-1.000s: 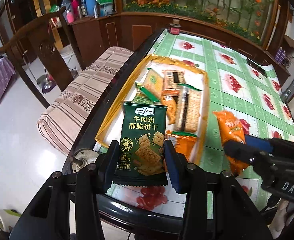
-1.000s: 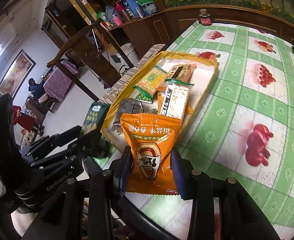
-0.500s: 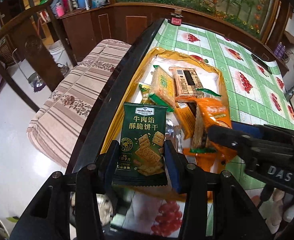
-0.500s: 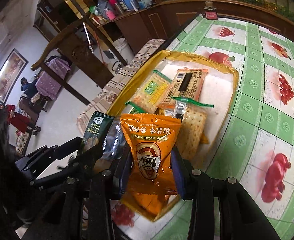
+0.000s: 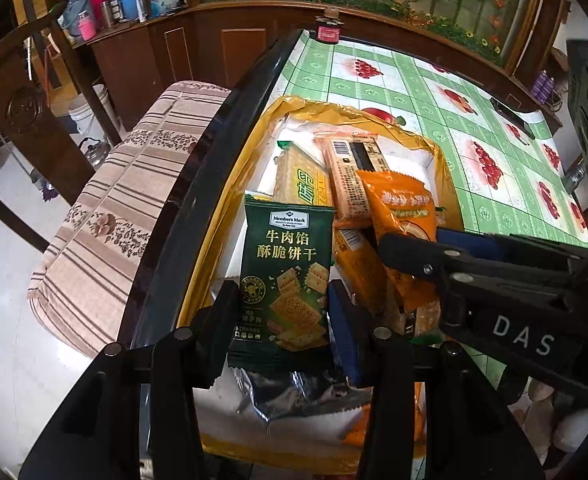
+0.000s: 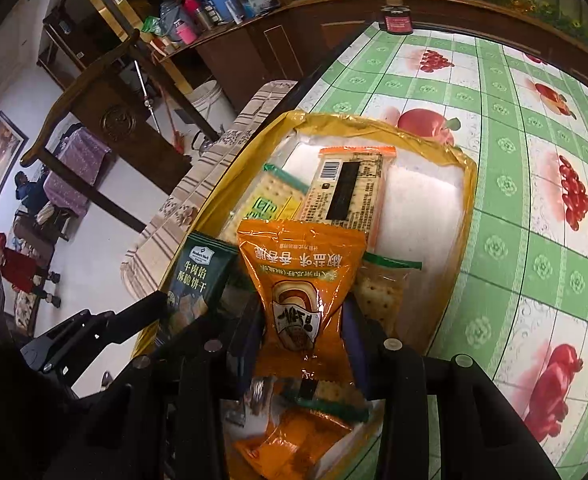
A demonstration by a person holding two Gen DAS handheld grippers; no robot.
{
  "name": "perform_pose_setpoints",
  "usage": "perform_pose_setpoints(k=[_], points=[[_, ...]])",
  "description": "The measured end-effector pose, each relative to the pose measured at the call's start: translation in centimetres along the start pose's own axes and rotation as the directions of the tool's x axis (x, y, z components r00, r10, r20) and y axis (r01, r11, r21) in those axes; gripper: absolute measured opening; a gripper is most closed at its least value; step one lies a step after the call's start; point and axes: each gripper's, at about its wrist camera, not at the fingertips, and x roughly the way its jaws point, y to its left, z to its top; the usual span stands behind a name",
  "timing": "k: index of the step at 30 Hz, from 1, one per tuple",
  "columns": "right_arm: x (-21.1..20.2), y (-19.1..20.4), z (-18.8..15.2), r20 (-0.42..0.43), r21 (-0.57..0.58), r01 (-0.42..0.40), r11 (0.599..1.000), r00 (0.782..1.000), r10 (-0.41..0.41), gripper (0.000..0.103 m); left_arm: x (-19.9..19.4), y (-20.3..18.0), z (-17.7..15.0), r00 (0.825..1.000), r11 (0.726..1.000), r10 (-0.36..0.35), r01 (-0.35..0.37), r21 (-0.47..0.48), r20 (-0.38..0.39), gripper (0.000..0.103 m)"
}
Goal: Organize snacks
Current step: 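Lower both bags into the tray and open both tools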
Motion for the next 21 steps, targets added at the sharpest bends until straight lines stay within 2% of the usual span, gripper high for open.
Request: perform_pose_setpoints(k=[10, 17, 21], points=[[0.3, 0.4, 1.1, 0.02, -0.002, 0.035, 0.999, 0.999, -0.035, 0.039, 0.8, 0.3, 0.7, 1.0, 0.999, -0.029, 0.029, 0.017, -0.002, 0.044], [0.1, 0.5, 0.2, 0.006, 0.016, 0.028, 0.999, 1.0, -0.028, 0.039, 0.6, 0.4, 0.6, 0.999, 0.999, -0.037, 0.037, 0.008, -0.004, 0.044], [0.1, 0.5, -0.7, -0.006, 0.025, 0.01, 1.0, 1.0, -0.01, 0.043, 0.1, 0.5, 0.0, 1.0, 1.0, -0.028, 0.028, -0.007, -0.007, 0.046]])
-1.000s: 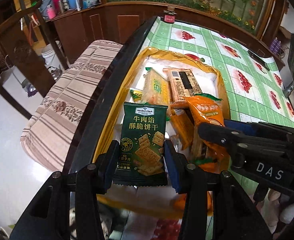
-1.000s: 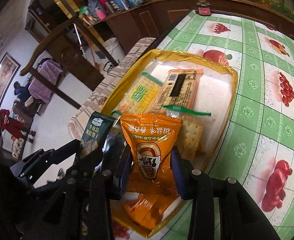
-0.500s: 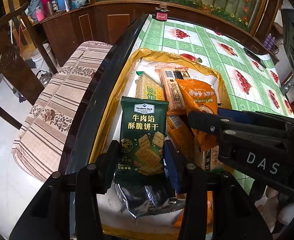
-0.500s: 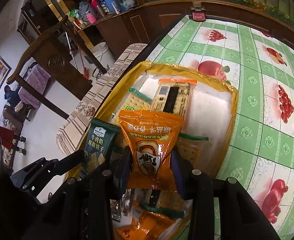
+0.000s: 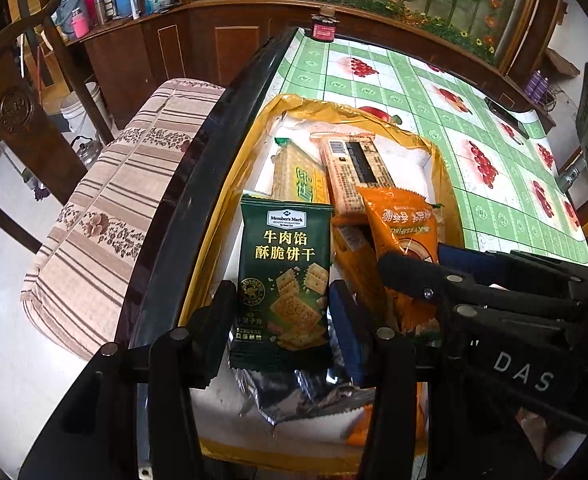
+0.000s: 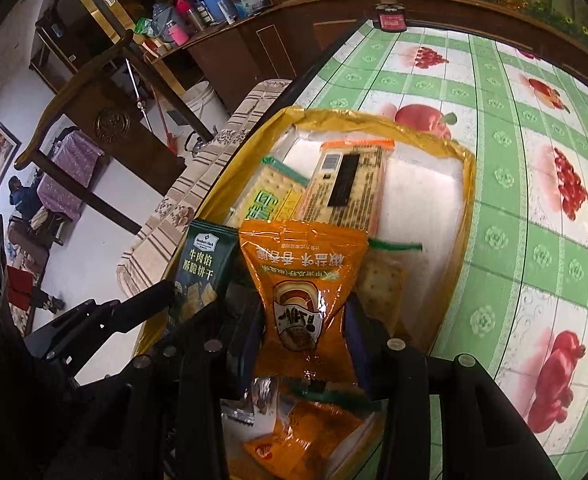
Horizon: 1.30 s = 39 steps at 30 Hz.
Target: Organize snacks
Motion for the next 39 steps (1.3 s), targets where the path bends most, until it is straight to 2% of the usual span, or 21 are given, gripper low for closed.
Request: perform_pose_setpoints(k=[7, 13, 16, 20, 24, 29, 31, 33, 35, 36, 39], points=[[-0.9, -0.2, -0.6, -0.001, 0.01, -0.079, 0.997, 0.997, 0.079, 0.051, -2.8, -0.2, -1.3, 0.996, 0.997, 0.071, -0.069, -0.039, 0.05, 0.051], [-4.4, -0.5, -1.8, 0.045, -0.026, -0.119, 0.993, 0.992, 0.12, 0.055, -6.2, -1.3, -3.0, 0.981, 0.986, 0.157, -0.148, -0.082, 0.116, 0.052], [-6.5, -1.0, -3.1, 0.058, -0.04, -0.134, 0.99, 0.989, 0.137, 0.055, -7.8, -2.3, -3.9, 0.97, 0.978, 0.194, -0.181, -0.101, 0.146, 0.061], [-8.8, -1.6, -5.1, 0.069, -0.058, -0.143, 0.988, 0.987, 0.147, 0.056, -10.5, -3.9, -5.4, 0.945, 0.963, 0.257, -0.234, -0.131, 0.203, 0.064], [-11.0, -2.0, -7.2, 0.079, -0.081, -0.145, 0.986, 0.985, 0.151, 0.057, -13.3, -5.2, -6.8, 0.921, 0.954, 0.29, -0.255, -0.161, 0.261, 0.074], [-14.1, -1.9, -9.9, 0.108, -0.123, -0.141, 0.982, 0.982, 0.154, 0.057, -17.1, -6.3, -8.6, 0.882, 0.941, 0.329, -0.275, -0.199, 0.337, 0.076], [-15.5, -1.7, -10.9, 0.127, -0.145, -0.139, 0.98, 0.979, 0.158, 0.058, -18.7, -6.8, -9.3, 0.859, 0.93, 0.357, -0.293, -0.22, 0.366, 0.081], [-17.1, -1.3, -11.9, 0.155, -0.17, -0.133, 0.977, 0.975, 0.159, 0.06, -20.5, -7.2, -10.0, 0.819, 0.911, 0.406, -0.328, -0.251, 0.405, 0.082], [-18.6, -0.9, -12.8, 0.185, -0.194, -0.124, 0.973, 0.97, 0.16, 0.061, -23.0, -7.9, -10.7, 0.76, 0.887, 0.46, -0.365, -0.283, 0.459, 0.084], [-19.4, -0.7, -13.3, 0.203, -0.208, -0.118, 0.971, 0.966, 0.161, 0.062, -23.7, -8.1, -11.1, 0.74, 0.878, 0.477, -0.378, -0.293, 0.475, 0.085], [-21.2, -0.2, -14.5, 0.238, -0.241, -0.113, 0.964, 0.956, 0.171, 0.064, -26.6, -9.0, -12.4, 0.64, 0.824, 0.567, -0.448, -0.347, 0.519, 0.091]])
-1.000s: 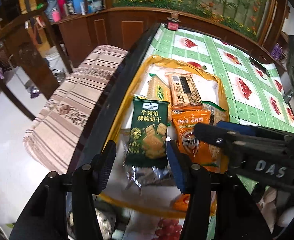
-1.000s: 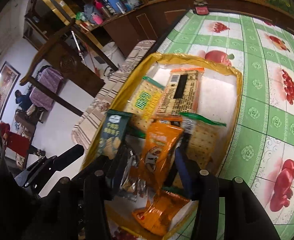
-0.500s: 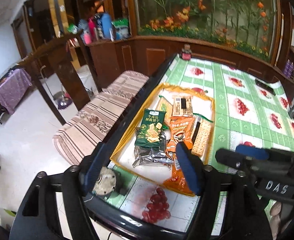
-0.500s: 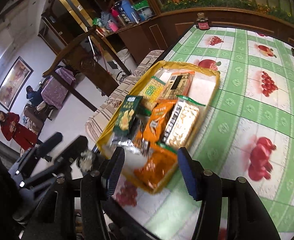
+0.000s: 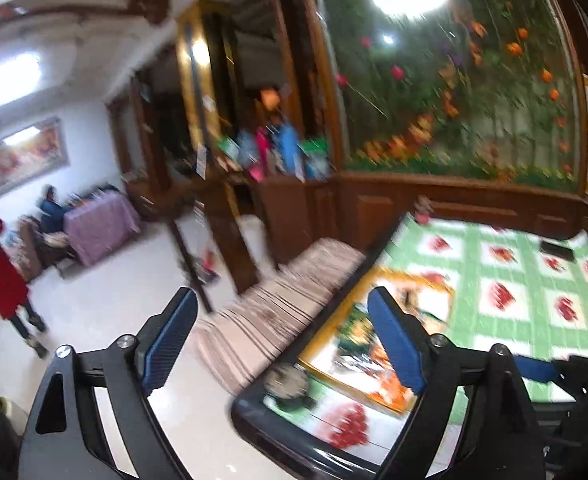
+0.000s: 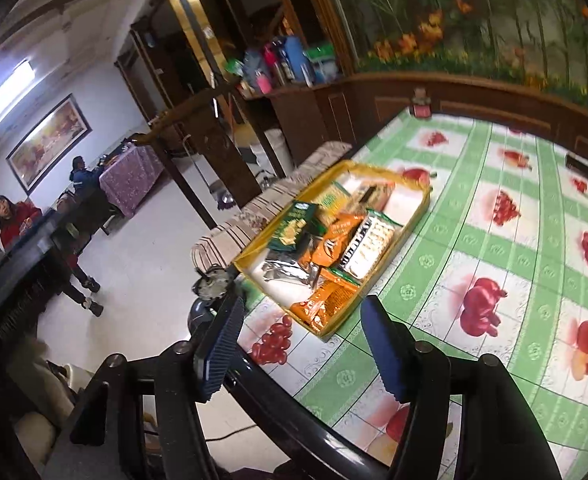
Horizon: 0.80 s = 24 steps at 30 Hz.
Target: Organize snacks
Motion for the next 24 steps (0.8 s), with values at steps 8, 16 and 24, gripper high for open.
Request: perform_pose_setpoints(k=[8, 16, 24], points=[[-2.1, 2.3, -1.5, 0.023, -0.07, -0.042, 0.997, 0.999, 0.044, 0.065, -2.6, 1.9, -0.6, 0.999, 0.998, 0.008, -0.005, -0.068, 0.036, 0.103], [-2.0, 4.4, -3.0, 0.006, -0.151, -0.06, 0.987, 0.998, 0.062, 0.068, -1.6, 1.3, -1.8, 0.996, 0.997, -0.047, 0.042, -0.064, -0.079, 0.103], [-1.3, 4.8, -3.3, -0.008, -0.165, -0.076, 0.983, 0.997, 0.076, 0.069, -1.2, 0.6, -2.5, 0.99, 0.997, -0.064, 0.059, -0.043, -0.127, 0.103]])
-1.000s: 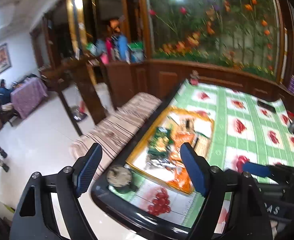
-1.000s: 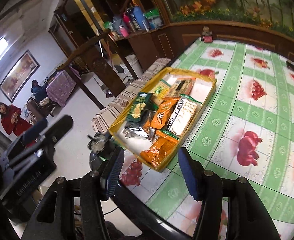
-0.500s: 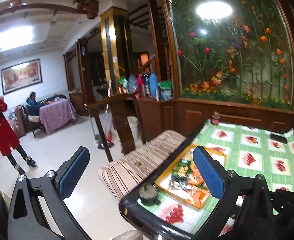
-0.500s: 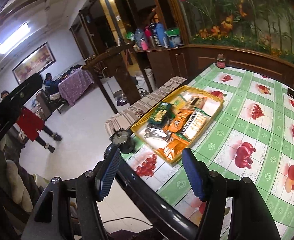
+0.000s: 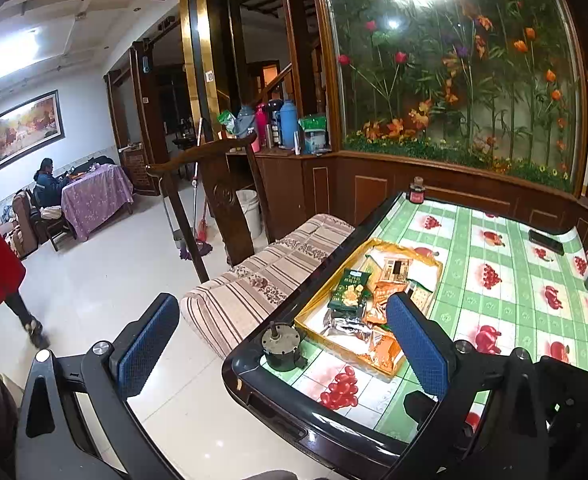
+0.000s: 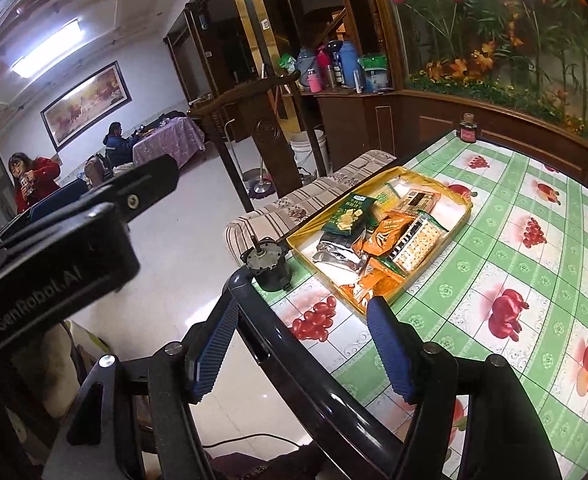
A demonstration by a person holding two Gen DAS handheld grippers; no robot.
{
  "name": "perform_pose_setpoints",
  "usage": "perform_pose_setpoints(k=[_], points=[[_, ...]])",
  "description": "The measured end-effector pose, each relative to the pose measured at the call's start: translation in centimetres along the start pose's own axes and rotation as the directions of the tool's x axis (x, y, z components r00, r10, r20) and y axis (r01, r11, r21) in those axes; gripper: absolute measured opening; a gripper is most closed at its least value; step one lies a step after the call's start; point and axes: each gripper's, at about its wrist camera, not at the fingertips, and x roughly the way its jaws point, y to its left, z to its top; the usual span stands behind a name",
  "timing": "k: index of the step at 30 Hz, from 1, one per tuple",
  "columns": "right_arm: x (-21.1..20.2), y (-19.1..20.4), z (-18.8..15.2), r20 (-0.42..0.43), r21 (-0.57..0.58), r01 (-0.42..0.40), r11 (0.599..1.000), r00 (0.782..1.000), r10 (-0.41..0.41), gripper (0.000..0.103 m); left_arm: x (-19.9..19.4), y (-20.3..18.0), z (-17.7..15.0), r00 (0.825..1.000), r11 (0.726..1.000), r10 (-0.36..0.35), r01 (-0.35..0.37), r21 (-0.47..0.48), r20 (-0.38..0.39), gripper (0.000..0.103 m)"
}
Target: Organize snacks
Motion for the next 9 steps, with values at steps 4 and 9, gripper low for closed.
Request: perform_pose_setpoints(k=[4, 9], points=[[0.4, -0.1, 0.1, -0.006, -0.003, -0.005, 1.0, 1.0, 0.005, 0.069, 0.7, -0.4, 0.0, 1.0, 1.0, -0.006, 0.006, 0.008, -0.021, 0.103], [0.6, -0.6, 0.4, -0.001, 0.005, 0.006, 1.0, 1.0, -0.006, 0.07, 1.8, -0.9, 0.3, 0.999, 1.0, -0.012, 0.013, 0.022, -0.047, 0.103]])
